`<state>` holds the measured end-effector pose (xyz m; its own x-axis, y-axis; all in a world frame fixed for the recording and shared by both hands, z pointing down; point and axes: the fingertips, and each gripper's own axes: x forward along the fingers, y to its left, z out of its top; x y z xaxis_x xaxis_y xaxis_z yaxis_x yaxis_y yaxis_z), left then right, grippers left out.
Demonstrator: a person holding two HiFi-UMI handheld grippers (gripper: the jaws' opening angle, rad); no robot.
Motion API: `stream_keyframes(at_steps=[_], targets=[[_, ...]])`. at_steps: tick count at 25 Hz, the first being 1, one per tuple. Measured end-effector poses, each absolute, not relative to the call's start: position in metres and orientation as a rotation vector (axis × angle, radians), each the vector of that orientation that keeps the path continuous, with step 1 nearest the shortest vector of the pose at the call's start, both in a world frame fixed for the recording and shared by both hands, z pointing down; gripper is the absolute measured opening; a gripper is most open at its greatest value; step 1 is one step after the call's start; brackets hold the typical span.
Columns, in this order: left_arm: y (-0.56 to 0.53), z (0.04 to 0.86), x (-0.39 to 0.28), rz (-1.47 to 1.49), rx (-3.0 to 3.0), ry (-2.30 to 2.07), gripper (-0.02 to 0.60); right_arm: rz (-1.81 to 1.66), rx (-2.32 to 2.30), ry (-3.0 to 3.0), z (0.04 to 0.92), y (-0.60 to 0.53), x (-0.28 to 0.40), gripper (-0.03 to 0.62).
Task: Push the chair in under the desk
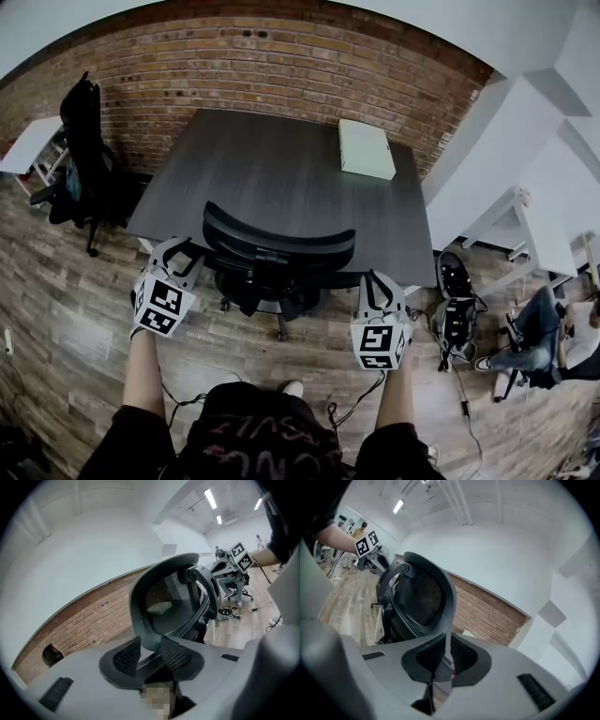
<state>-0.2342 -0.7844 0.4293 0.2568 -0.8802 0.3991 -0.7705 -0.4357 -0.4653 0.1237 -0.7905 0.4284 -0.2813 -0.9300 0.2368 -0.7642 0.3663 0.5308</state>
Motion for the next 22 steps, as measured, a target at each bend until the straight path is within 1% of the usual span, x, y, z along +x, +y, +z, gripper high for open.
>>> stream_keyframes(at_steps=[1,3,6,9,12,22], targets=[[-0.785,0.423,-0.233,-0.871,-2.355,1.581,0.133,-0.416,1.487,-2.126,0.427,-0.791,0.122,0.043],[-0.786,0.409,-0.230,-0.753,-2.369,1.623,0.071,-0.369,1.529,-2.144,0.425,-0.791,0.118,0.035],[-0.788,0.392,-0.230,-0.612,-2.381,1.695,0.034,-0.287,1.581,-2.197,0.419,-0.790,0.113,0.031],[-0.790,0.378,-0.230,-0.485,-2.397,1.758,0.017,-0.239,1.628,-2.225,0.413,-0.789,0.114,0.029],[-0.790,0.369,-0.232,-0.394,-2.407,1.796,0.015,-0.203,1.664,-2.246,0.410,-0.787,0.116,0.028],[-0.786,0.364,-0.227,-0.335,-2.421,1.808,0.015,-0.154,1.703,-2.281,0.403,-0.782,0.118,0.025]])
